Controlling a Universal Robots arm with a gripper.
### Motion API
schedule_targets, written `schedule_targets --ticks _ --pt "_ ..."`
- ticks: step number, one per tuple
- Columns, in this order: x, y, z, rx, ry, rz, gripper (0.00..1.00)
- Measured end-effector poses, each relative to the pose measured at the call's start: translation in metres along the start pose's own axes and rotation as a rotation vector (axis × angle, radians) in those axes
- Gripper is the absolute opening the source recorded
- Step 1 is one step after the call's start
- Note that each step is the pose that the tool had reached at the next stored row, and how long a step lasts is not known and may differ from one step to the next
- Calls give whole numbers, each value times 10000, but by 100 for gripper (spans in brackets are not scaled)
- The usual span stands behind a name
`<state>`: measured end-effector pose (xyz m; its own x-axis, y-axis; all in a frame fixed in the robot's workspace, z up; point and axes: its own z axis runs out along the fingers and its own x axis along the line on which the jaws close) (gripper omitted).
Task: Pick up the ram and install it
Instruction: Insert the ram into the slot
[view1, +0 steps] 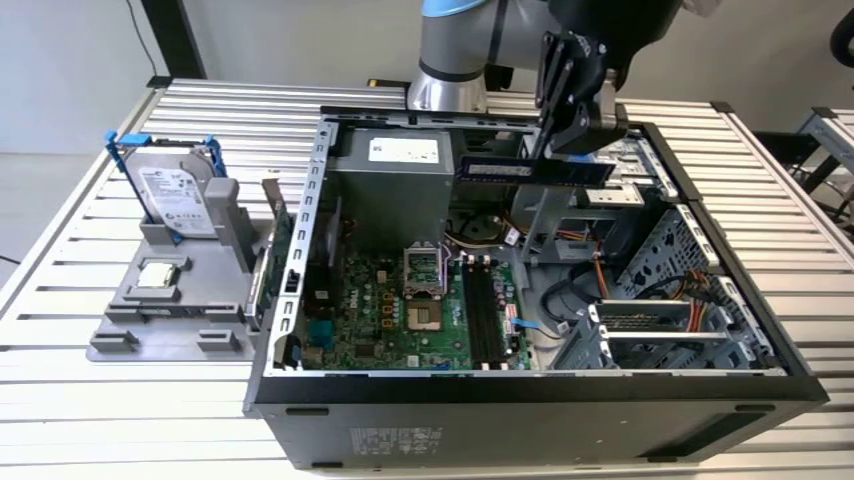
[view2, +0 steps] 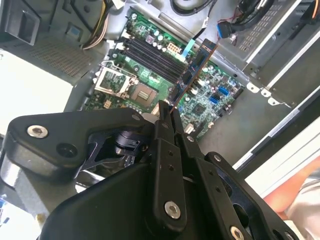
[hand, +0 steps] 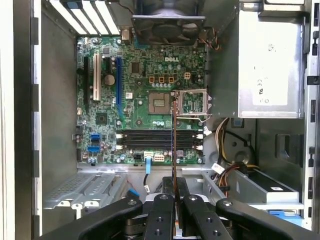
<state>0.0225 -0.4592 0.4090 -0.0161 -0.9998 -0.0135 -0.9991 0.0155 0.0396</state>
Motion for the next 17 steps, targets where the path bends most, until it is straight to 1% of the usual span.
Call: schedule_targets --ticks 17 --pt "-13 -4 0 0 0 -1 0"
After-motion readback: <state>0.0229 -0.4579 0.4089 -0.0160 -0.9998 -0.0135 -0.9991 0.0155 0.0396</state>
